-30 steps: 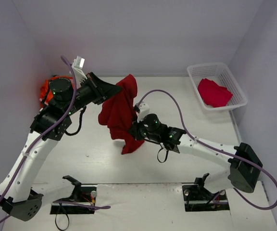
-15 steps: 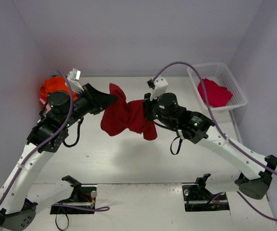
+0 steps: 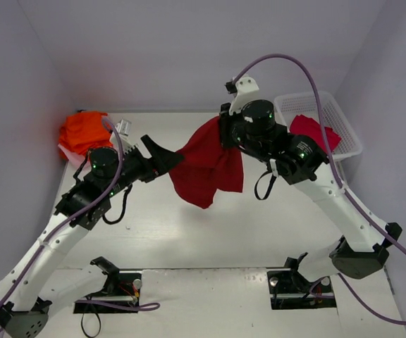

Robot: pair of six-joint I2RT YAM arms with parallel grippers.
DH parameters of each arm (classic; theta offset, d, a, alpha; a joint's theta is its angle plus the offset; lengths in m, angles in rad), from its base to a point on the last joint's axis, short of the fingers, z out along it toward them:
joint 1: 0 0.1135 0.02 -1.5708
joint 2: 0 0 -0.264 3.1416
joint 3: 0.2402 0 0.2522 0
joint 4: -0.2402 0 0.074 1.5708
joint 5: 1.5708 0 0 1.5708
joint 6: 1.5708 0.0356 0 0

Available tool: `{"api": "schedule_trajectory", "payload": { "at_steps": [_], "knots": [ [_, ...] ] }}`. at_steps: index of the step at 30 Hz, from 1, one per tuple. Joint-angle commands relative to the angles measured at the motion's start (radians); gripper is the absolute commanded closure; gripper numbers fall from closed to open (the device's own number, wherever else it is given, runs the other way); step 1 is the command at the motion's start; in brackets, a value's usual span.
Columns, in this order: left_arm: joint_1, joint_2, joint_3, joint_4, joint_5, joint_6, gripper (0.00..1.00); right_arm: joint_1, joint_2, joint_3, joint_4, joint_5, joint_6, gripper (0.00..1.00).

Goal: Fold and stack the t-shirts

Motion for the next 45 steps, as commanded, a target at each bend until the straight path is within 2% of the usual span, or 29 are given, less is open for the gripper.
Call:
{"api": "schedule_trajectory", "payload": {
  "at_steps": [1,10,15,26,36,43,45],
  "knots": [
    [-0.017,-0.066,-0.028,0.098,0.008,-0.046,0.21,-0.057,0.022,0.072,0.059,-0.037,-0.032,1.0],
    [-0.033,-0.147,-0.128,0.101,-0.006,-0.092,0.22,-0.13,0.102,0.223,0.059,-0.051,-0.035,1.0],
    [-0.052,-0.178,-0.207,0.193,-0.015,-0.147,0.22,-0.133,0.157,0.305,0.059,-0.091,-0.002,1.0],
    [-0.127,-0.06,-0.182,0.432,-0.03,-0.188,0.21,-0.124,0.18,0.162,0.08,-0.133,0.04,1.0],
    [-0.178,0.13,-0.192,0.602,-0.055,-0.163,0.22,-0.104,0.128,0.205,0.082,-0.197,0.063,1.0],
    [-0.196,0.193,-0.18,0.68,-0.098,-0.152,0.22,-0.104,0.059,0.124,0.074,-0.197,0.064,1.0],
    [-0.201,0.201,-0.177,0.693,-0.115,-0.146,0.28,-0.104,0.048,0.104,0.074,-0.198,0.067,1.0]
  ]
}}
